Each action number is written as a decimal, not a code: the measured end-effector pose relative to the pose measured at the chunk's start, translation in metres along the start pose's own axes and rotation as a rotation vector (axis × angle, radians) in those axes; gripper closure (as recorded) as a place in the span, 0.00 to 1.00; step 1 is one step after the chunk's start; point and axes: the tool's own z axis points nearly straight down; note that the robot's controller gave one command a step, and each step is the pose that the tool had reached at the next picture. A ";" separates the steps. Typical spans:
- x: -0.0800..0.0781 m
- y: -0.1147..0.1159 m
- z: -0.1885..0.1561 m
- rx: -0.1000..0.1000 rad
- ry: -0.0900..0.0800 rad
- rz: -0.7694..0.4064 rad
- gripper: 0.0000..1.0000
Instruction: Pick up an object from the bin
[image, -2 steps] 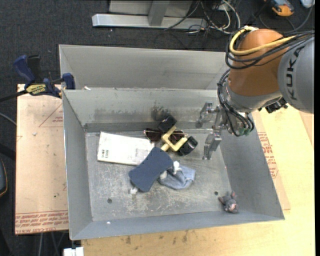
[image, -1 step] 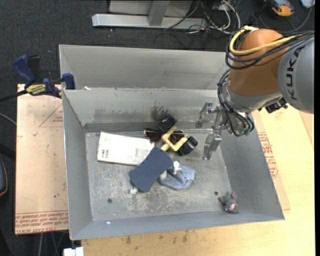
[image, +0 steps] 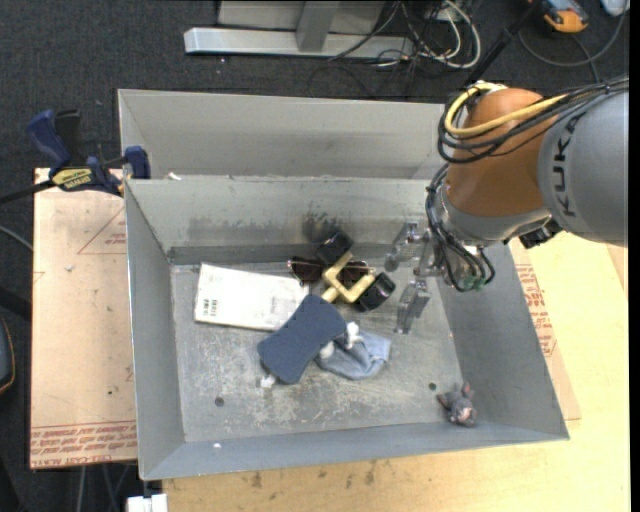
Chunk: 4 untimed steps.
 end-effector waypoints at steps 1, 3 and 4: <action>0.009 0.028 0.038 0.003 0.010 0.118 0.00; -0.003 -0.003 0.076 -0.001 -0.024 0.182 0.00; -0.001 0.011 0.079 0.005 -0.030 0.276 0.00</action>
Offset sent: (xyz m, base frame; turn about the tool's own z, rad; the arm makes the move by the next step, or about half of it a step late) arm 0.0259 -0.0513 -0.1061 0.1228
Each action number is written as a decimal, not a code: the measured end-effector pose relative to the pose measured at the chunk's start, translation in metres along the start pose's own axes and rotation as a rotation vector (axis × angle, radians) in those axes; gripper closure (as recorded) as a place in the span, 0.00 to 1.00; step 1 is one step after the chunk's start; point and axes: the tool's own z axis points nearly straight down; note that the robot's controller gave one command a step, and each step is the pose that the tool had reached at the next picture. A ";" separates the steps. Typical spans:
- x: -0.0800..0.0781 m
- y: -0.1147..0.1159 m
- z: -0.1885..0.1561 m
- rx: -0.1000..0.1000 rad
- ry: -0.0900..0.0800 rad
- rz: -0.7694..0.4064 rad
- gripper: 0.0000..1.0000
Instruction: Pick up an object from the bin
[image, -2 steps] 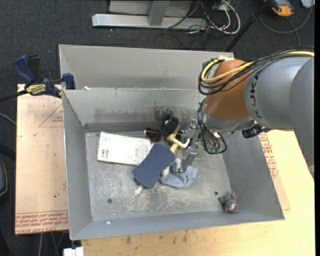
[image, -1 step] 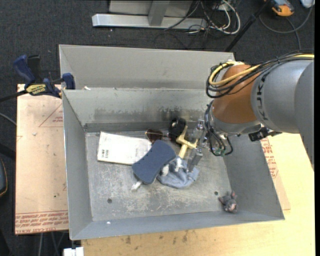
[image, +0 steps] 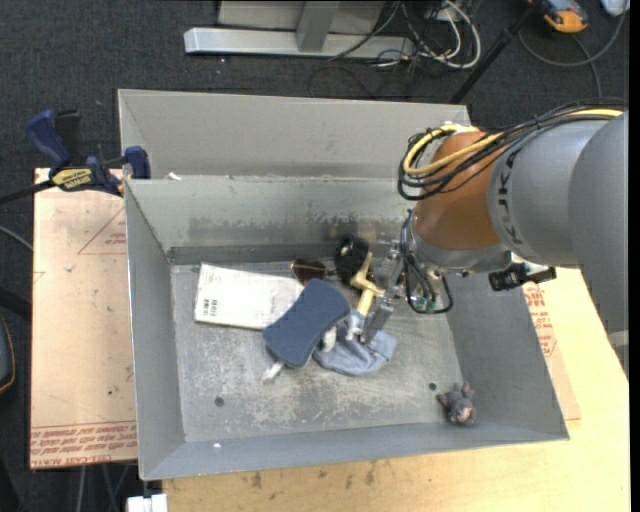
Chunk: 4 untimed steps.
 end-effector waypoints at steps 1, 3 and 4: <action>-0.018 0.035 0.004 0.021 0.031 0.109 0.00; -0.022 0.073 0.005 0.006 0.004 0.190 1.00; -0.022 0.073 0.005 0.006 0.004 0.190 1.00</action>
Offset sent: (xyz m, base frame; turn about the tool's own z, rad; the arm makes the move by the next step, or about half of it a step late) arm -0.0076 0.0896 -0.0190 -0.0329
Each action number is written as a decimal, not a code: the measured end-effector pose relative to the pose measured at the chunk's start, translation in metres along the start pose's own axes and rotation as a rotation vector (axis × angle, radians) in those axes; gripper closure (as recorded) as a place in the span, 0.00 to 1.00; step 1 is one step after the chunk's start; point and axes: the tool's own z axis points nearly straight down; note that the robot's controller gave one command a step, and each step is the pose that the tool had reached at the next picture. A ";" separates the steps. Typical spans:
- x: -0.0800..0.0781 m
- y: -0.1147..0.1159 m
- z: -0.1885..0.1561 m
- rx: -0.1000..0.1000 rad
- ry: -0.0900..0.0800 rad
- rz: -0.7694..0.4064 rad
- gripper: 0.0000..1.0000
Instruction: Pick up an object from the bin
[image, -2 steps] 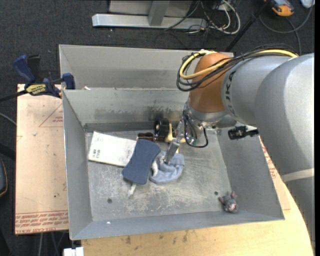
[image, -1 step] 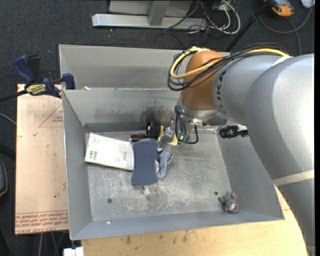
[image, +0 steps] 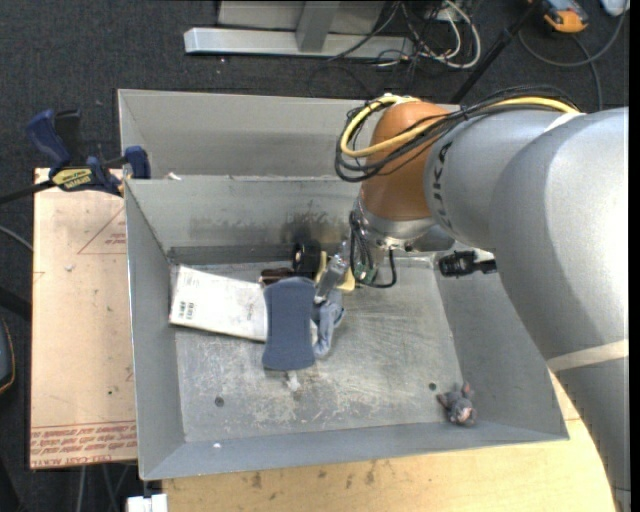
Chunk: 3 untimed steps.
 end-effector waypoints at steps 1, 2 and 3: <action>-0.001 -0.004 -0.001 -0.011 0.005 0.003 1.00; 0.005 -0.025 -0.011 -0.011 0.015 -0.012 1.00; 0.001 -0.031 -0.105 0.006 0.032 0.143 1.00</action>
Offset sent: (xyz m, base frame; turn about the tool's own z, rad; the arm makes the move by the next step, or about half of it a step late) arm -0.0880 -0.1060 0.0829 -0.1168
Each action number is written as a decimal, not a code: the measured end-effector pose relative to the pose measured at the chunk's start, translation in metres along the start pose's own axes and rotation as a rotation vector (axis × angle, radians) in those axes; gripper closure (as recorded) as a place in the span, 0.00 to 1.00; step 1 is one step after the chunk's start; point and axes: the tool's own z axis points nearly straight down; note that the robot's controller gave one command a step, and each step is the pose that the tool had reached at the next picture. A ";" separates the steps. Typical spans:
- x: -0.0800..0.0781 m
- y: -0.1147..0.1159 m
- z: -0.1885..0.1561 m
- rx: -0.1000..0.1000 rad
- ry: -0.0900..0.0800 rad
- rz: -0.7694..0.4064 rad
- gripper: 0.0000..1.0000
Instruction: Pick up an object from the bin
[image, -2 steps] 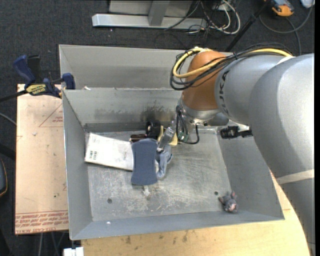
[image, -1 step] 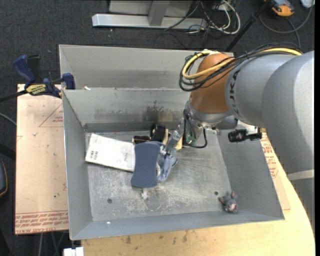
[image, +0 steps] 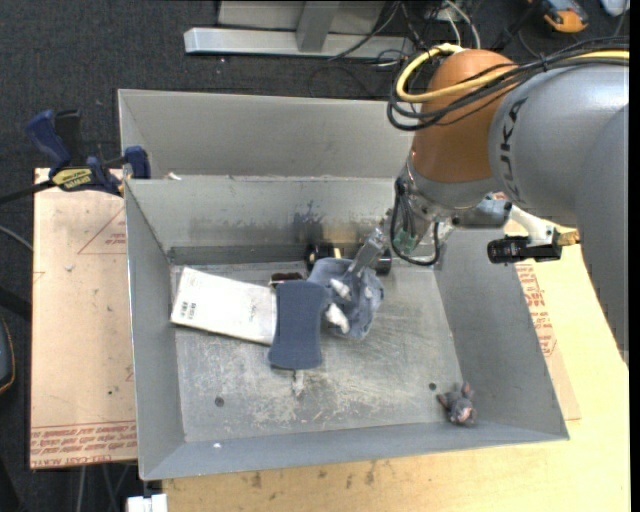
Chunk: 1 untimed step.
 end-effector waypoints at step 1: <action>0.000 0.000 0.000 0.000 0.000 0.000 1.00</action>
Offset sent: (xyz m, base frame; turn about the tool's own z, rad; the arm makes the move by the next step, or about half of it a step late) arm -0.0736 -0.0173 -0.1182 -0.0392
